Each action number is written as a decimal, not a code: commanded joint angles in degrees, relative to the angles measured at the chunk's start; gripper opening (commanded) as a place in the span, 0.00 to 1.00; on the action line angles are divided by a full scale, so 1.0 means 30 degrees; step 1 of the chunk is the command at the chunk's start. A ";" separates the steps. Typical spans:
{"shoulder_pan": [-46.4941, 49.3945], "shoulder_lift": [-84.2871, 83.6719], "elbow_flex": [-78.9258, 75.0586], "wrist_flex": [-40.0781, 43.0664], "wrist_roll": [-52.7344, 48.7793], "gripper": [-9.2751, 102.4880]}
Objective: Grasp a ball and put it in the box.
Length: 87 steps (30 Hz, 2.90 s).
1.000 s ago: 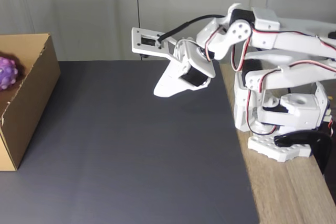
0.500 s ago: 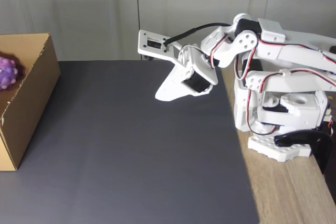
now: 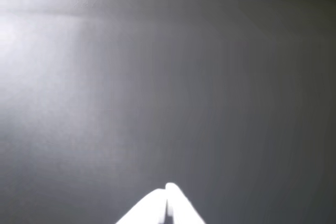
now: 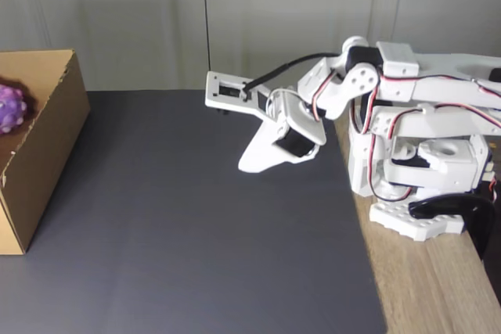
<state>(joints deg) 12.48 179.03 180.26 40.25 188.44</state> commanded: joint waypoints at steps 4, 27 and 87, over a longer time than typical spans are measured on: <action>-0.0029 0.0117 0.0029 -0.0205 -0.0059 0.08; 0.0908 0.0117 0.0029 0.6123 -0.1289 0.08; 0.0938 0.0117 0.0029 0.8027 -0.3662 0.09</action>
<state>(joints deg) 14.94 180.00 180.44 63.72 177.71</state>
